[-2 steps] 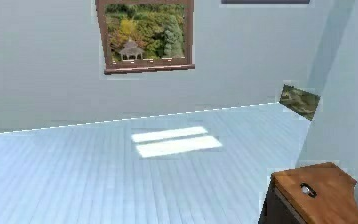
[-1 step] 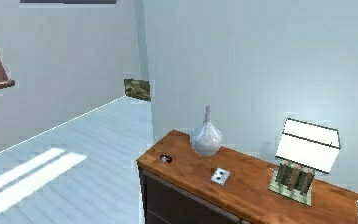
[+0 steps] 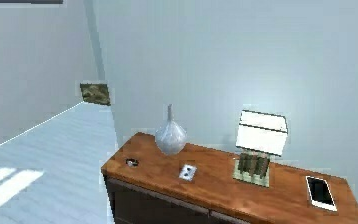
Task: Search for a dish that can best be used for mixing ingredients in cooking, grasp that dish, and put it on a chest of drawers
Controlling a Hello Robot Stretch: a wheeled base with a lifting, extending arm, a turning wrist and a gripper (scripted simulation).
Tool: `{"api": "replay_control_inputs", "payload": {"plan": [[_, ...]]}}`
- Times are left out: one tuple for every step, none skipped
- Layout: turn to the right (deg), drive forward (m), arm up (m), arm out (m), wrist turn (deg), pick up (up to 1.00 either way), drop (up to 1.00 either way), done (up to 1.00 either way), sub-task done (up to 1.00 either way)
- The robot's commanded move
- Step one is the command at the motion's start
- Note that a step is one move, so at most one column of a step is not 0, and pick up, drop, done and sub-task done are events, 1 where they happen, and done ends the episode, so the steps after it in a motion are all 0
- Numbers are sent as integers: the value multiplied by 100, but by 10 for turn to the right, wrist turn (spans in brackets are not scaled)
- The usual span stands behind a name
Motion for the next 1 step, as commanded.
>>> {"api": "replay_control_inputs", "payload": {"plan": [[-450,0,0,0,0,0,0,0,0]]}}
